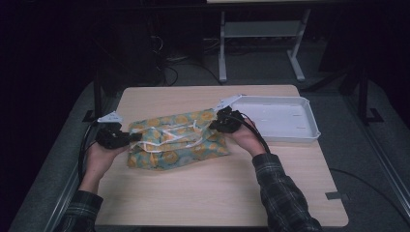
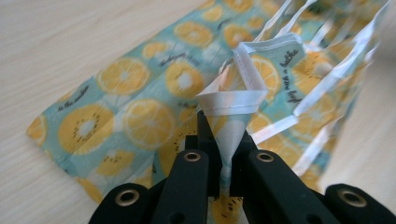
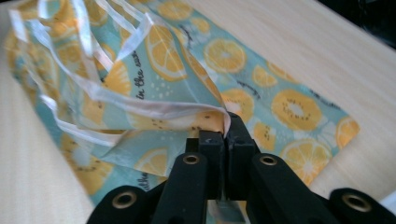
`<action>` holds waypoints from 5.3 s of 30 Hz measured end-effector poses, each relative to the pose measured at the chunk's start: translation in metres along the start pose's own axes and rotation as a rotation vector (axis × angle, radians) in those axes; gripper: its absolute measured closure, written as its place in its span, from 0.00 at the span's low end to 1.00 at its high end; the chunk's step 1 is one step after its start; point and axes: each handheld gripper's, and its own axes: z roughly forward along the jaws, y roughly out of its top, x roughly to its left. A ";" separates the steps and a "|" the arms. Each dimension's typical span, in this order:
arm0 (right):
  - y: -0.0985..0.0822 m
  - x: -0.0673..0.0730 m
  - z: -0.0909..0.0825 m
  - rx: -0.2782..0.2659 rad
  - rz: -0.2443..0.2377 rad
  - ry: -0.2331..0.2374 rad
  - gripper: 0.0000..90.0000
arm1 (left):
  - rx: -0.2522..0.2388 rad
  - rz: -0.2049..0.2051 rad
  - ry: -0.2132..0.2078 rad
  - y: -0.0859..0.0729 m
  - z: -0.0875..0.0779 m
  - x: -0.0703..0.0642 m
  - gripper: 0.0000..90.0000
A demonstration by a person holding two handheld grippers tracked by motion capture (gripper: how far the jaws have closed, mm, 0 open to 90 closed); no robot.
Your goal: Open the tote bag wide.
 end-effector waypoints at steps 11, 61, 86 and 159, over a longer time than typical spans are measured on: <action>-0.018 0.001 0.028 0.115 0.006 -0.020 0.97 | 0.141 0.026 0.018 -0.006 0.032 0.001 0.98; -0.046 0.046 -0.063 0.053 -0.052 0.131 0.54 | 0.233 0.067 -0.198 -0.030 0.034 -0.030 0.94; 0.004 0.071 0.004 0.102 -0.176 0.258 0.78 | 0.228 0.058 -0.207 -0.030 0.035 -0.028 0.94; 0.027 -0.002 -0.004 0.010 0.069 -0.005 0.58 | 0.047 0.074 -0.236 -0.001 0.000 -0.048 0.81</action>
